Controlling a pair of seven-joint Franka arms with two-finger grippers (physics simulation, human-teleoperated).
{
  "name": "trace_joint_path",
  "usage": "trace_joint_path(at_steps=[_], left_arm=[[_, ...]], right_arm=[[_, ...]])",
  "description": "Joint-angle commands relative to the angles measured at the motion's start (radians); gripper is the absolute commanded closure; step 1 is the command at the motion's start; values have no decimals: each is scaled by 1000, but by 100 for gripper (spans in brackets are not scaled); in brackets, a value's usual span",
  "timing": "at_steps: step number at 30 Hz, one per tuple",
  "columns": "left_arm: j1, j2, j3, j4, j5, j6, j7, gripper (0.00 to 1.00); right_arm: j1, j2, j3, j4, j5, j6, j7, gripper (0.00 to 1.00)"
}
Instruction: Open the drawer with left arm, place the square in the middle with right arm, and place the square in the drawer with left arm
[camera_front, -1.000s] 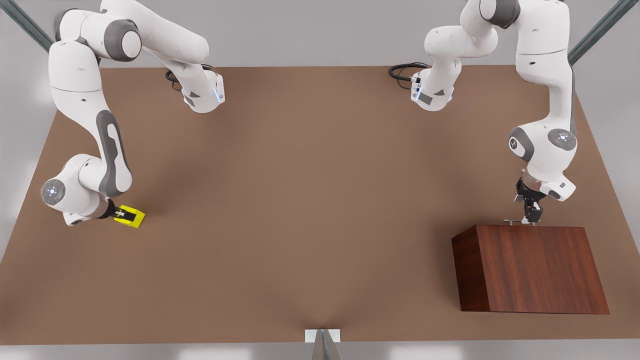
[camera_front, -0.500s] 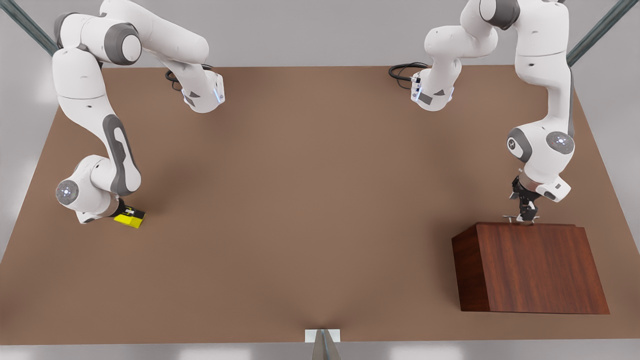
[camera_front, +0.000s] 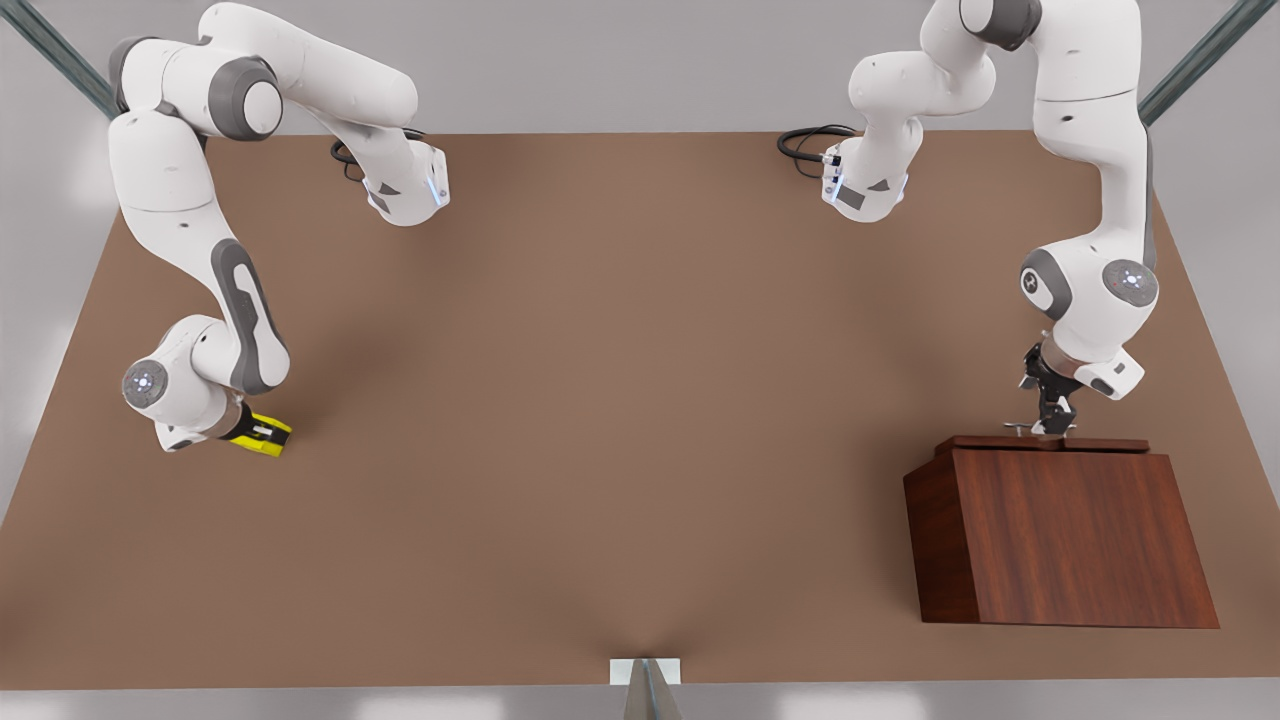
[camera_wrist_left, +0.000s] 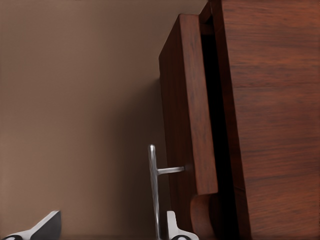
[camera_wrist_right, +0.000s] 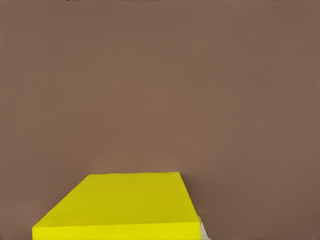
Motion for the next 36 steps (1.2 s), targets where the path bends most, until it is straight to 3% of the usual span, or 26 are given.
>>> trace_joint_path(at_steps=[1,3,6,15,22,30,36], left_arm=[[0,0,0,0,2,0,1,0],[0,-2,0,0,5,-3,1,0],[0,-29,2,-3,10,-29,1,0],[2,-14,3,-14,13,11,4,0],[2,-20,3,-35,14,-1,2,0],[2,-34,6,-40,14,-34,2,0],[2,-57,12,-40,19,-78,2,0]], right_arm=[[0,-1,1,-2,-1,-3,0,28],[0,-8,1,0,-1,-16,2,31],[0,-15,1,0,-1,-17,-4,44],[6,-43,4,5,-2,-51,-3,44],[45,-100,85,20,-1,-109,20,43],[288,-143,143,57,-5,-194,330,43],[511,-78,223,261,-90,-312,550,43]])
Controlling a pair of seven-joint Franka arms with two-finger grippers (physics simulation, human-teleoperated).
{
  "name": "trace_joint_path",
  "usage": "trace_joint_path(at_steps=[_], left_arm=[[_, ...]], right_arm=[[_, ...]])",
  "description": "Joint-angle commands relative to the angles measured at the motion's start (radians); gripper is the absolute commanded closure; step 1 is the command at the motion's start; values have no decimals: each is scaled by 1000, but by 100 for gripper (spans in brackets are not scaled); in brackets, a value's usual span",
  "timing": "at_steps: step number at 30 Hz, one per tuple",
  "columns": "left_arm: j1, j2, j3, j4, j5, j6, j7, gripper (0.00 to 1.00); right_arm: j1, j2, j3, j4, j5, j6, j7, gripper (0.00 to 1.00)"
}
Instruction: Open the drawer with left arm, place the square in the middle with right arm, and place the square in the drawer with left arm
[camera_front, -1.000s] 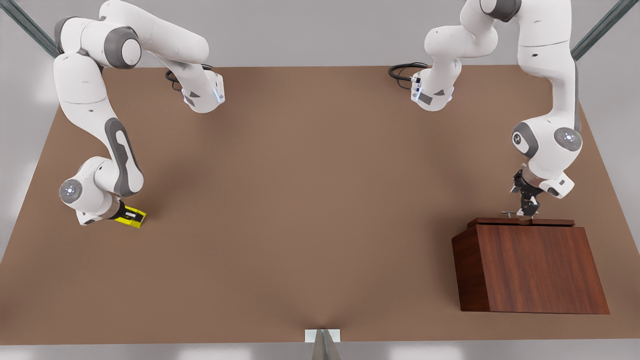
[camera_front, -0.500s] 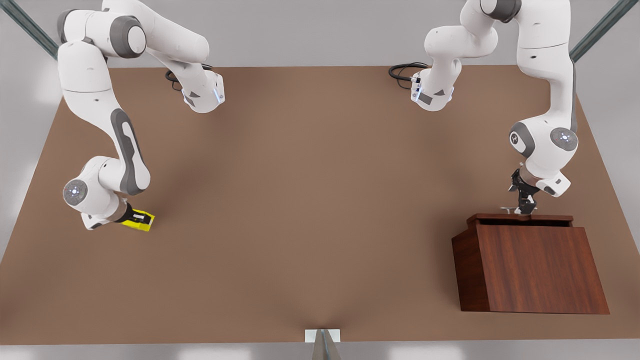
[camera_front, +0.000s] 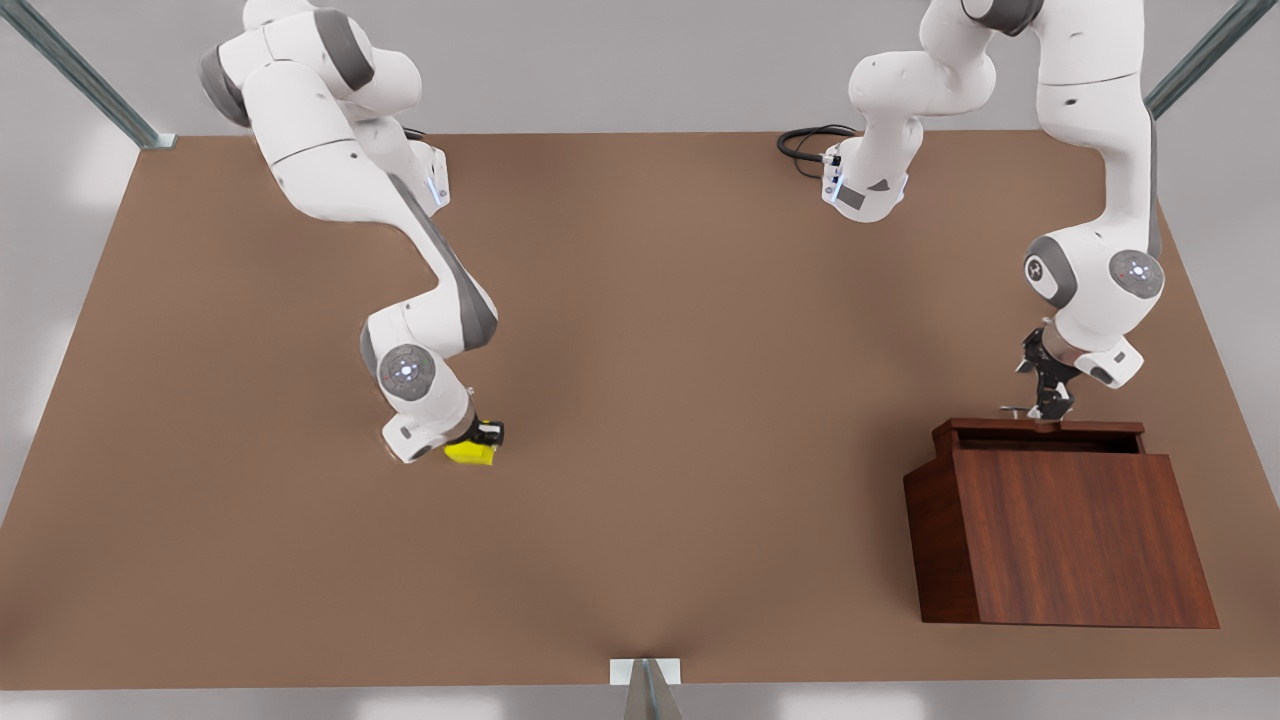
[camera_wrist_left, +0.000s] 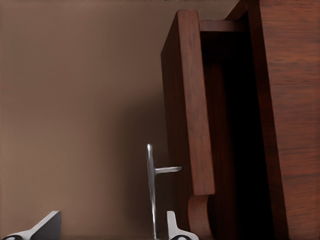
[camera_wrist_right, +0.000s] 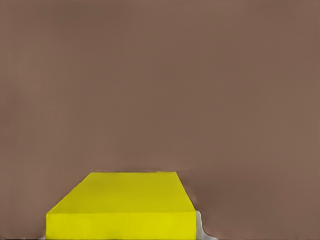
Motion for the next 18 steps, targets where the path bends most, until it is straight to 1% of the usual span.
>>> trace_joint_path(at_steps=[1,2,3,5,6,8,9,11,13,14,15,18], left_arm=[[1,0,0,0,4,0,0,0],[-1,0,11,-2,4,0,0,0],[1,0,12,-2,4,0,0,0],[-1,-2,12,-12,6,-3,0,0],[-1,-2,12,-12,6,-3,0,0],[-1,0,12,-14,6,-5,0,0],[-1,0,12,-14,6,-9,0,0],[-1,-6,12,-14,6,-28,0,0],[-1,-6,15,-14,12,-35,2,0],[-1,-6,29,-14,32,-35,2,0],[-1,-9,31,-14,33,-35,2,0],[-1,-14,35,-14,43,-43,2,0]], right_arm=[[16,10,-4,20,-1,-13,0,43],[73,54,-7,114,-32,-81,1,43],[105,82,-7,167,-32,-109,1,43],[203,173,-5,313,-24,-121,12,43],[226,191,-5,339,-23,-121,11,44],[302,269,-1,445,-29,-121,-2,49],[317,300,2,473,-30,-121,-3,50],[343,306,13,484,-30,-119,-67,50],[331,283,53,447,-81,-175,-175,50],[331,269,70,395,-114,-164,-184,50],[323,263,105,358,-159,-162,-189,49],[322,269,133,315,-190,-95,-232,49]])
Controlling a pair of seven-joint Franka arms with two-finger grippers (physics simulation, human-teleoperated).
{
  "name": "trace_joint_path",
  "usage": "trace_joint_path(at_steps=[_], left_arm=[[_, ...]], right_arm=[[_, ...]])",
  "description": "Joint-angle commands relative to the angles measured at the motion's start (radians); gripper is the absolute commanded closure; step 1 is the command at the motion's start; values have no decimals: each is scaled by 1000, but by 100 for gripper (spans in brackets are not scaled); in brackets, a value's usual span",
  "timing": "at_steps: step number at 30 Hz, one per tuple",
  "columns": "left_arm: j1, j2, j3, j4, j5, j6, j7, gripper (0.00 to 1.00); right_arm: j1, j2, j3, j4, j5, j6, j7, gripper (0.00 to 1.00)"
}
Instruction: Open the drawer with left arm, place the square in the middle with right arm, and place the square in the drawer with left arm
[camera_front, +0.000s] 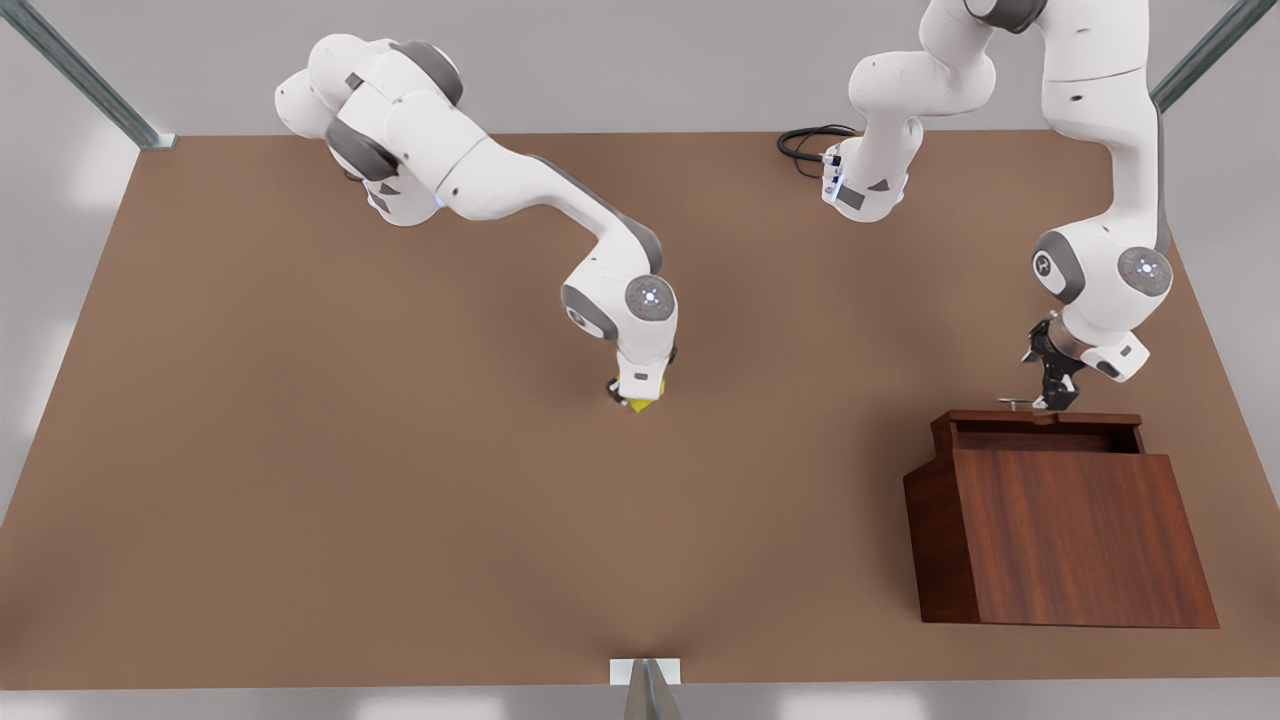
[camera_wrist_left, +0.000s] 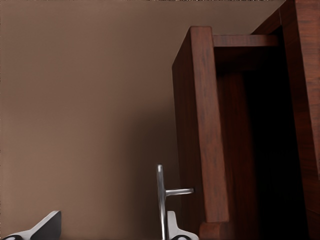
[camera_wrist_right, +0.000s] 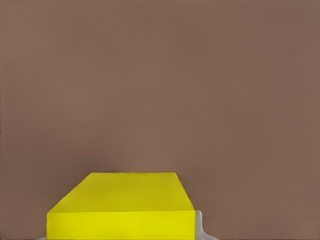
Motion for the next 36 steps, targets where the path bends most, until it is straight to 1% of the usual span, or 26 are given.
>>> trace_joint_path(at_steps=[1,4,7,8,9,10,18,19,20,22,23,24,25,26,27,28,30,32,33,34,36], left_arm=[[-1,0,0,0,11,-6,-1,0],[-1,-5,0,0,11,-29,-1,0],[-1,-12,0,0,11,-45,-1,0],[-1,-16,0,0,11,-58,-1,0],[-1,-19,0,0,12,-65,0,0],[-1,-23,0,0,12,-75,0,0],[-1,-35,0,0,12,-121,-1,0],[-1,-35,0,0,12,-125,-1,0],[-1,-35,0,0,12,-127,-1,0],[-1,-37,0,0,23,-145,-1,0],[-1,-37,2,0,23,-151,-1,0],[-1,-37,0,0,23,-156,-3,0],[-1,-43,0,0,23,-168,-3,0],[-1,-45,2,0,24,-177,-3,0],[-1,-45,2,0,24,-176,-3,0],[-1,-48,2,0,26,-179,-3,0],[-1,-55,2,2,27,-196,-3,0],[-1,-57,2,2,43,-197,-5,0],[-1,-57,2,2,43,-200,-5,0],[-1,-58,2,2,43,-208,-6,0],[-1,-57,2,2,43,-208,-8,0]], right_arm=[[-6,2,-2,-3,6,5,-2,49],[-29,3,0,-58,21,60,10,49],[-48,0,0,-89,64,74,41,48],[-48,0,0,-92,62,89,41,45],[-48,0,0,-95,61,91,50,30],[-48,0,0,-95,56,91,47,0],[-57,-3,7,-90,53,89,-1,0],[-71,-23,7,-89,58,80,-21,0],[-101,-78,17,-96,62,65,-50,0],[-192,-233,14,-106,73,-73,-42,0],[-245,-317,-34,-122,138,-124,-47,0],[-275,-365,-100,-139,142,-121,-47,0],[-293,-389,-157,-139,144,-124,-67,0],[-313,-414,-216,-145,147,-136,-177,0],[-318,-431,-259,-152,223,-162,-209,0],[-330,-454,-296,-179,243,-168,-301,0],[-361,-498,-393,-179,245,-222,-324,0],[-405,-515,-404,-176,247,-254,-366,0],[-419,-515,-404,-176,282,-257,-374,0],[-413,-514,-367,-176,280,-247,-338,0],[-420,-508,-362,-167,280,-248,-324,0]])
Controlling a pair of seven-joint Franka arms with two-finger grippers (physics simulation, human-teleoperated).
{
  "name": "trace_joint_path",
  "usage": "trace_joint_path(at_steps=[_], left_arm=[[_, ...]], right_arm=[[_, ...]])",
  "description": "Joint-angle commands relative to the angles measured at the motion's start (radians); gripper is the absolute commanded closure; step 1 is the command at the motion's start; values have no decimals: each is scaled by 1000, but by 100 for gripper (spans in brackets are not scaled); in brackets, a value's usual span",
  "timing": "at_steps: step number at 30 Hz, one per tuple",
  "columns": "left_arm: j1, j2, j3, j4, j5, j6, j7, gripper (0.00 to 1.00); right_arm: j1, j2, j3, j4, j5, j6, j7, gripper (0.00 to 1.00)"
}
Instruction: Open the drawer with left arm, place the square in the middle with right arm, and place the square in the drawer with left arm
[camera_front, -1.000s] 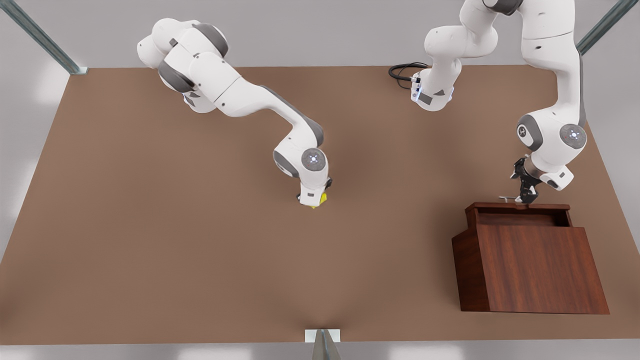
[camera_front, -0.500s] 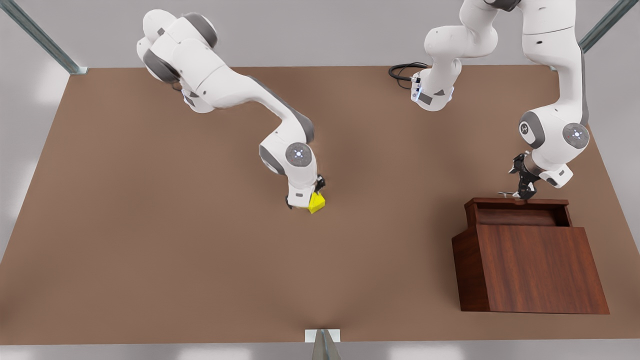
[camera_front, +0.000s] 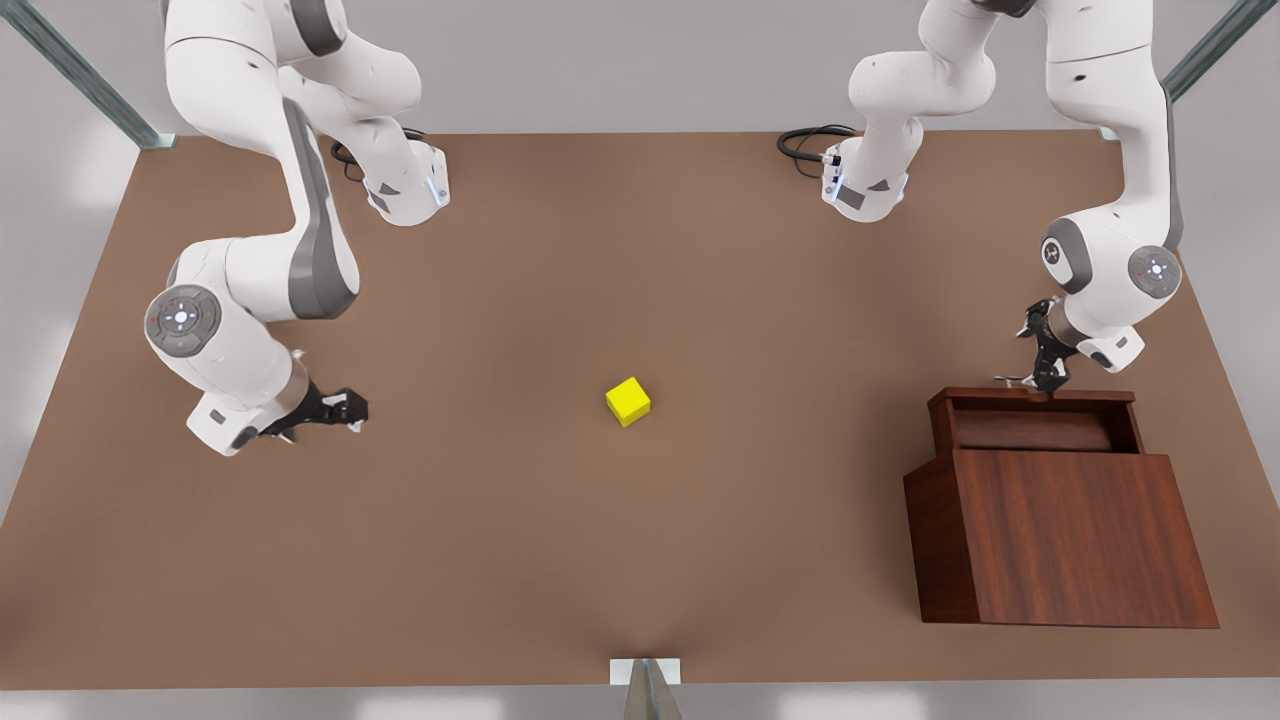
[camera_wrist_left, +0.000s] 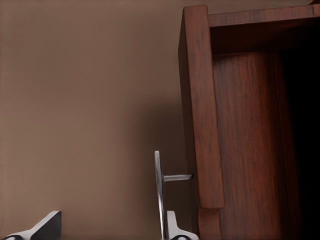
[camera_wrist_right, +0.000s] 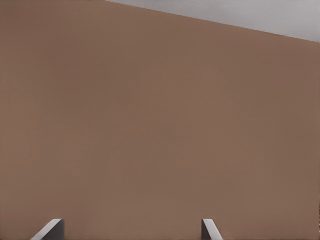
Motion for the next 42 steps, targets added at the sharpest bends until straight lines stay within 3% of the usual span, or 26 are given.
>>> trace_joint_path(at_steps=[1,4,6,24,27,30,31,32,34,36,37,40,42], left_arm=[[1,0,-1,-2,3,0,0,0],[1,-3,1,0,3,-20,-5,0],[1,-14,1,0,5,-33,-5,0],[-5,-64,-1,11,14,-155,-5,0],[-11,-69,-64,199,13,-382,-18,0],[-10,-80,-216,492,-70,-707,-87,0],[-11,-68,-271,552,-125,-715,-71,0],[-13,-35,-406,592,-113,-703,-43,0],[-155,153,-524,839,-109,-740,-51,0],[-299,308,-524,1000,-98,-784,-246,0],[-441,420,-521,1138,-44,-804,-449,0],[-620,503,-523,1178,-23,-769,-968,0],[-625,506,-524,1082,19,-531,-875,0]], right_arm=[[-10,-5,-1,2,0,-10,1,0],[-112,-104,8,-39,-8,-47,2,0],[-169,-145,64,-78,-11,-53,51,0],[-159,-84,70,-50,-11,-18,91,0],[-163,-74,70,-53,-11,-11,91,0],[-162,-68,70,-52,-9,-7,91,0],[-162,-67,70,-52,-9,-5,91,0],[-162,-67,70,-52,-9,-5,91,0],[-162,-62,70,-48,-9,-5,91,0],[-163,-62,70,-48,-9,-5,91,0],[-166,-61,70,-48,-9,-5,91,0],[-163,-50,70,-48,-8,18,90,0],[-162,-51,70,-47,-8,16,90,0]])
